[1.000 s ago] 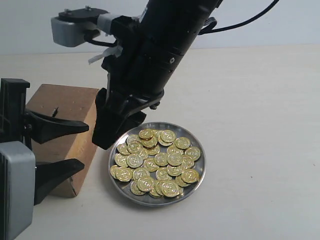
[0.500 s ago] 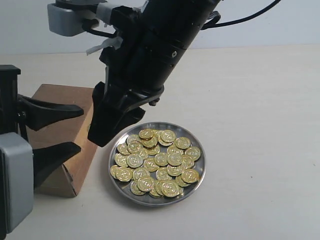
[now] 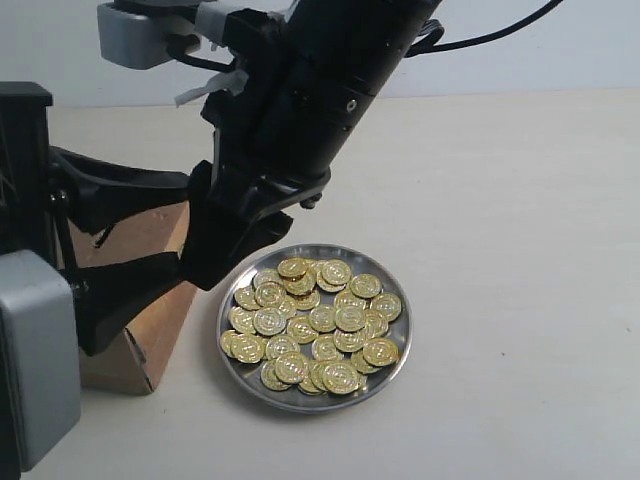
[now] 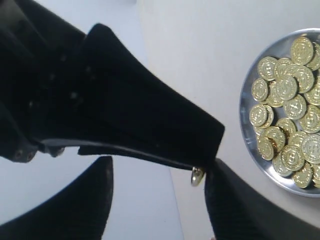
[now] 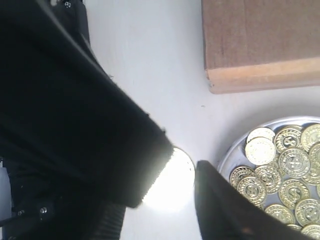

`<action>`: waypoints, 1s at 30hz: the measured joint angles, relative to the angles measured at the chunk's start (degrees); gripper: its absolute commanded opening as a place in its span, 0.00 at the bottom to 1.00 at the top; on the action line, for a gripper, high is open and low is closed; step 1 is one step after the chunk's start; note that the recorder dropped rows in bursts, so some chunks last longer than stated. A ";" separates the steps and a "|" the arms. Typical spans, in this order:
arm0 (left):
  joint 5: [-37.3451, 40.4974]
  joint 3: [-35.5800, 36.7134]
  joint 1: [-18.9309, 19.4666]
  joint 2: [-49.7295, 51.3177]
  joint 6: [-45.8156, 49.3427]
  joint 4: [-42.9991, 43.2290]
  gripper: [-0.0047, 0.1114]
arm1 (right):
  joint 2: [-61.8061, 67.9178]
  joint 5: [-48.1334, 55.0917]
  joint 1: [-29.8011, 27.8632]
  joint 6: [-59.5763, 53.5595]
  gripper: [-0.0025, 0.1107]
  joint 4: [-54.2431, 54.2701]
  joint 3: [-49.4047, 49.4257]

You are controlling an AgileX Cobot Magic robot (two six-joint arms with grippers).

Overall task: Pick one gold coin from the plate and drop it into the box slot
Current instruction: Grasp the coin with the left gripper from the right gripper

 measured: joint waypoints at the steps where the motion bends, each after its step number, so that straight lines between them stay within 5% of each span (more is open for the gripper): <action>1: 0.30 -0.12 0.00 0.45 0.00 0.00 0.50 | 0.00 0.10 0.00 0.00 0.32 -0.26 0.00; 8: 1.58 -0.37 -0.23 2.00 0.00 0.00 0.48 | 0.00 0.23 0.10 0.00 0.32 -0.27 0.00; 14: 1.83 -0.37 -0.23 2.00 0.00 0.00 0.19 | 0.00 0.35 0.10 0.00 0.32 -0.35 0.00; 19: 2.73 -0.26 -0.23 2.35 0.00 0.00 0.06 | -0.22 1.23 0.10 -0.23 0.32 -0.90 0.00; 30: 3.45 -0.16 -0.23 2.35 0.24 0.44 0.04 | -0.35 1.79 0.10 -0.23 0.33 -1.05 0.00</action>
